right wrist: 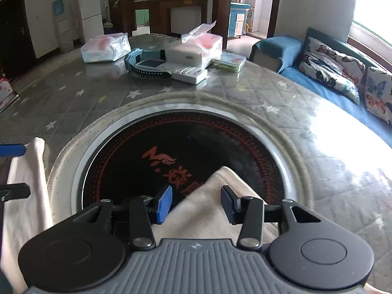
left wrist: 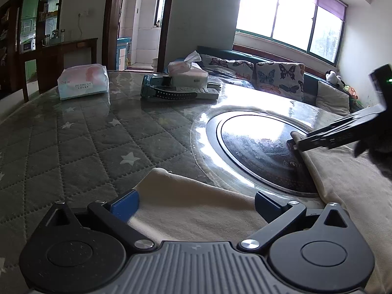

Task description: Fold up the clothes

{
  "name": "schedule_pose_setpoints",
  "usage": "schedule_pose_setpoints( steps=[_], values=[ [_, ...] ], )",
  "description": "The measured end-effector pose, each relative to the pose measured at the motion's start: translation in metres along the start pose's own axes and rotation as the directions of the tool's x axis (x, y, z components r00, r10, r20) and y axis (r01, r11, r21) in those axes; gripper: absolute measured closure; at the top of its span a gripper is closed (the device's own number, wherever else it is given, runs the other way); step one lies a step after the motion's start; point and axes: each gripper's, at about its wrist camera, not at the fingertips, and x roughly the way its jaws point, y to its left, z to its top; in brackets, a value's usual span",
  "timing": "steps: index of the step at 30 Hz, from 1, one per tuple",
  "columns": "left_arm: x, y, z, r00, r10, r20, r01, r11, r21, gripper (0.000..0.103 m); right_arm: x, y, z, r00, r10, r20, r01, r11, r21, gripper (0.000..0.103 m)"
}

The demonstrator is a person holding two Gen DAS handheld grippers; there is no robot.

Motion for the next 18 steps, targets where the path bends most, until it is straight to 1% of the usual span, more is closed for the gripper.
schedule_pose_setpoints(
  steps=[3, 6, 8, 10, 11, 14, 18],
  values=[
    [0.001, -0.001, 0.0, 1.0, 0.004, -0.001, -0.004, 1.0, 0.006, 0.0, -0.029, -0.006, -0.014, 0.999, -0.032, -0.009, 0.032, 0.999, -0.014, 0.058],
    [0.0, -0.004, 0.001, 1.0, 0.018, -0.001, -0.018, 1.0, 0.025, 0.0, -0.055, -0.011, -0.037, 0.998, -0.057, -0.029, 0.057, 0.998, -0.017, 0.057],
    [-0.001, -0.008, 0.002, 0.999, 0.037, 0.001, -0.037, 0.998, 0.045, 0.0, -0.082, -0.014, -0.065, 0.995, -0.081, -0.054, 0.081, 0.997, -0.01, 0.057],
    [-0.005, -0.013, 0.005, 0.999, 0.05, 0.011, -0.05, 0.997, 0.065, 0.0, -0.101, -0.015, -0.086, 0.993, -0.095, -0.063, 0.095, 0.995, 0.0, 0.057],
    [-0.009, -0.018, 0.006, 0.999, 0.039, 0.02, -0.04, 0.997, 0.072, 0.0, -0.118, -0.013, -0.103, 0.991, -0.11, -0.07, 0.111, 0.994, 0.013, 0.057],
    [-0.02, -0.039, 0.012, 0.999, -0.025, 0.04, 0.02, 0.995, 0.103, 0.0, -0.149, -0.006, -0.136, 0.99, -0.12, -0.071, 0.122, 0.992, 0.031, 0.058],
    [-0.03, -0.083, 0.014, 0.99, -0.134, 0.037, 0.126, 0.978, 0.166, 0.0, -0.177, 0.013, -0.178, 0.994, -0.094, -0.059, 0.096, 0.995, 0.04, 0.06]
  ],
)
